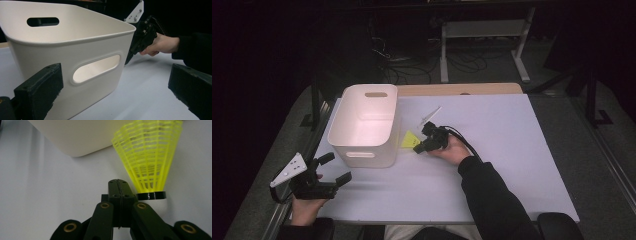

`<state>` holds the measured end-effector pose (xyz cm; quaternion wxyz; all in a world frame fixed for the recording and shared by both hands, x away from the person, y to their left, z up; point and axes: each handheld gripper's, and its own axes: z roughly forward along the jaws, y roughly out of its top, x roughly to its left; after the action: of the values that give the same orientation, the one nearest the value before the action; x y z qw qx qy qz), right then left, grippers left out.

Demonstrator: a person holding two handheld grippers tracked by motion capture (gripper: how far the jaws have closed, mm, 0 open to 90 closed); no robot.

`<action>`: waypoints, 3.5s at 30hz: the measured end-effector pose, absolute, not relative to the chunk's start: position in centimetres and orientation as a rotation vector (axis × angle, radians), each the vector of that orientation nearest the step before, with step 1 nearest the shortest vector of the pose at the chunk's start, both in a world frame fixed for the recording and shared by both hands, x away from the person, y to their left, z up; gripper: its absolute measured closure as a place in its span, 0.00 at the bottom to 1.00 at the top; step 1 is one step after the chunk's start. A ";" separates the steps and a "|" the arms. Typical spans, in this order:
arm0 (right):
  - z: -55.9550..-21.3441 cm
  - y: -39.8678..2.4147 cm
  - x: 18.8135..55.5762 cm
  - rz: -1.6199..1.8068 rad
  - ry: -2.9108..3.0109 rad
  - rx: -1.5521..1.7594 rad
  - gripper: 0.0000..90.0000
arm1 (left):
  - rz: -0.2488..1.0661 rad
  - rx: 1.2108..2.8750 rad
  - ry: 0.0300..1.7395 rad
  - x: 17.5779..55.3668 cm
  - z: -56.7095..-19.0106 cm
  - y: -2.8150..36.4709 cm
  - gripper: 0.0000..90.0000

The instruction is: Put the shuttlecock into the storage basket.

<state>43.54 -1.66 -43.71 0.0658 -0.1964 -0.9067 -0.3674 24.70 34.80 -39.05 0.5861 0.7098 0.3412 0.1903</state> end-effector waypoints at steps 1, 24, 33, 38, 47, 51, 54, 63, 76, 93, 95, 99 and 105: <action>-43.7 -1.7 43.5 -1.109 -2.731 -0.596 0.99 | 0.443 1.655 0.796 24.7 -39.1 34.8 0.00; -42.0 -2.8 43.7 -1.133 -2.746 -0.585 0.96 | 0.444 1.657 0.796 24.7 -39.1 34.8 0.00; -40.8 -3.3 44.1 -1.137 -2.777 -0.615 0.70 | 0.444 1.658 0.795 24.7 -39.1 34.8 0.00; -40.4 -3.5 44.4 -1.133 -2.768 -0.639 0.60 | 0.444 1.656 0.796 24.7 -39.1 34.8 0.00; -39.3 -3.7 45.4 -1.115 -2.788 -0.655 0.34 | 0.444 1.656 0.794 24.7 -39.1 34.8 0.00; -39.2 -3.7 45.6 -1.085 -2.798 -0.647 0.25 | 0.443 1.656 0.793 24.7 -39.1 34.8 0.00; -39.3 -3.6 45.9 -1.063 -2.809 -0.656 0.15 | 0.445 1.653 0.794 24.7 -39.0 34.8 0.00; -40.0 -3.0 46.5 -1.033 -2.835 -0.618 0.01 | 0.446 1.656 0.794 24.7 -39.0 34.8 0.00; -41.8 -2.4 47.0 -0.960 -2.853 -0.589 0.00 | 0.445 1.659 0.793 24.7 -39.1 34.8 0.00; -42.2 -2.0 46.7 -0.907 -2.859 -0.465 0.26 | 0.445 1.660 0.791 24.7 -39.1 34.8 0.00; -42.3 -2.0 46.7 -0.910 -2.860 -0.460 0.29 | 0.445 1.660 0.791 24.7 -39.1 34.8 0.00; -42.4 -1.8 46.6 -0.905 -2.864 -0.449 0.37 | 0.446 1.660 0.792 24.7 -39.0 34.8 0.00; -42.8 -1.4 46.5 -0.902 -2.874 -0.431 0.48 | 0.445 1.660 0.791 24.7 -39.0 34.8 0.00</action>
<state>46.51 -1.42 -42.83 0.0494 -0.1414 -0.9434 -0.2961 24.67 34.78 -39.05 0.5850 0.7117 0.3389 0.1908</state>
